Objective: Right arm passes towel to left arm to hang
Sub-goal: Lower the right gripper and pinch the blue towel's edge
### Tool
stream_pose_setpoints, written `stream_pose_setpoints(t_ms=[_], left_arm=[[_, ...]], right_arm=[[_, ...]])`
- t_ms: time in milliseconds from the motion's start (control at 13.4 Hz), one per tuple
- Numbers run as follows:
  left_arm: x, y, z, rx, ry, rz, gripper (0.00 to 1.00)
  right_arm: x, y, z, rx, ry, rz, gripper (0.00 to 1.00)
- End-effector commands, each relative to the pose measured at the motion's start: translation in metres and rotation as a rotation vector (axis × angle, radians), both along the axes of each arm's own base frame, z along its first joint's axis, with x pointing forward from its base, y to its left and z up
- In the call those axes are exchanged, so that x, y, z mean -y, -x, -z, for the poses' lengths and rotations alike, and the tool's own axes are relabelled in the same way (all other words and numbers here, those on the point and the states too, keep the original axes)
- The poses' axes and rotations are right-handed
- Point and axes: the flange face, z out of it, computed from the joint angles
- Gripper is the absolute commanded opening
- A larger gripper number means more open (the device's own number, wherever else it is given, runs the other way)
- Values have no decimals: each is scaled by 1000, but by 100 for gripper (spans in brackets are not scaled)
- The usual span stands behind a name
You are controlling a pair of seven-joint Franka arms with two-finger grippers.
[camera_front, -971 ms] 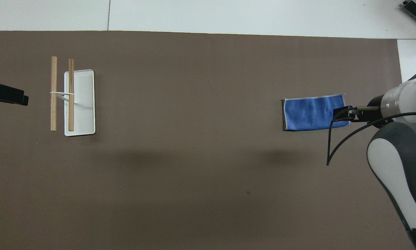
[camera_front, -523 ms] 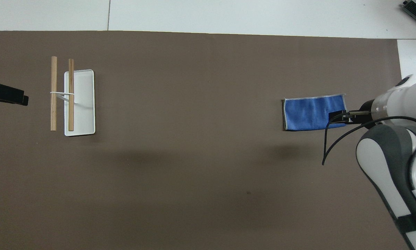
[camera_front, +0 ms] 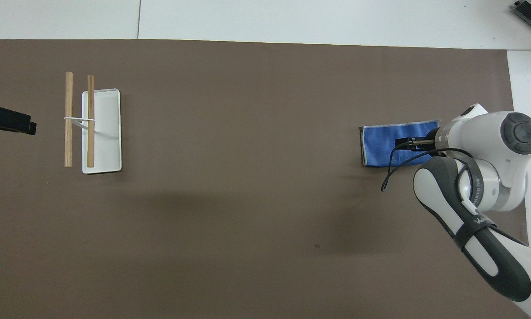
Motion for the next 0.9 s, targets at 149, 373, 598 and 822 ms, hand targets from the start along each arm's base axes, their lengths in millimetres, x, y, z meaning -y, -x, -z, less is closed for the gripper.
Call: stream_pose_setpoints(t_ms=[149, 373, 598, 822], left_arm=[[-3, 10, -2, -6, 5, 4, 100], [-3, 10, -1, -7, 5, 4, 100], [-3, 10, -1, -7, 5, 4, 100], [-3, 10, -2, -6, 5, 4, 100]], right_arm=[[-3, -1, 23, -12, -13, -24, 100], [-3, 0, 32, -14, -10, -52, 100], [-1, -2, 46, 10, -9, -54, 100], [-3, -2, 46, 12, -9, -60, 72]])
